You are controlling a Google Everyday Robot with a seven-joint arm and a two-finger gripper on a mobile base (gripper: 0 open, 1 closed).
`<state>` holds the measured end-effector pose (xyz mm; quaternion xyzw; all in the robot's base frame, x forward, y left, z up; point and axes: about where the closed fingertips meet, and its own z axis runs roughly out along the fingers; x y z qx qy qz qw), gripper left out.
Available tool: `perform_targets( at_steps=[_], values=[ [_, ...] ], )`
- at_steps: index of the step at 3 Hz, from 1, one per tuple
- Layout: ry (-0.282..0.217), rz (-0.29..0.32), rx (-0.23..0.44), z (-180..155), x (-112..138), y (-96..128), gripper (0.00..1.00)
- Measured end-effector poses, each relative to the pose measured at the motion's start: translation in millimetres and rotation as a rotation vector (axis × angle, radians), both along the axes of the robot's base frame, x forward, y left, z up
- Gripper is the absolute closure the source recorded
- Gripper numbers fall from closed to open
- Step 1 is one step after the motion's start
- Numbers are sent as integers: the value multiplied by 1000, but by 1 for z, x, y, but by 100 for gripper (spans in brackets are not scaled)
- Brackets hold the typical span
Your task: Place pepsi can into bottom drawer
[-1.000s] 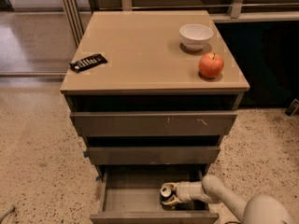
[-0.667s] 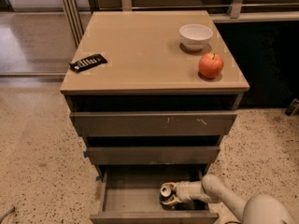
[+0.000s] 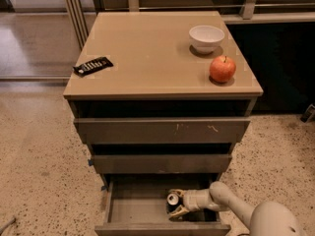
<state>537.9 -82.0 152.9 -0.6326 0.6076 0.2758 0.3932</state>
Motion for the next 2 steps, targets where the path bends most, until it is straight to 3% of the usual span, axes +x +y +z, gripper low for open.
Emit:
perform_targets(
  at_steps=[2],
  values=[
    [6,14,2,-1,9,6,0]
  ],
)
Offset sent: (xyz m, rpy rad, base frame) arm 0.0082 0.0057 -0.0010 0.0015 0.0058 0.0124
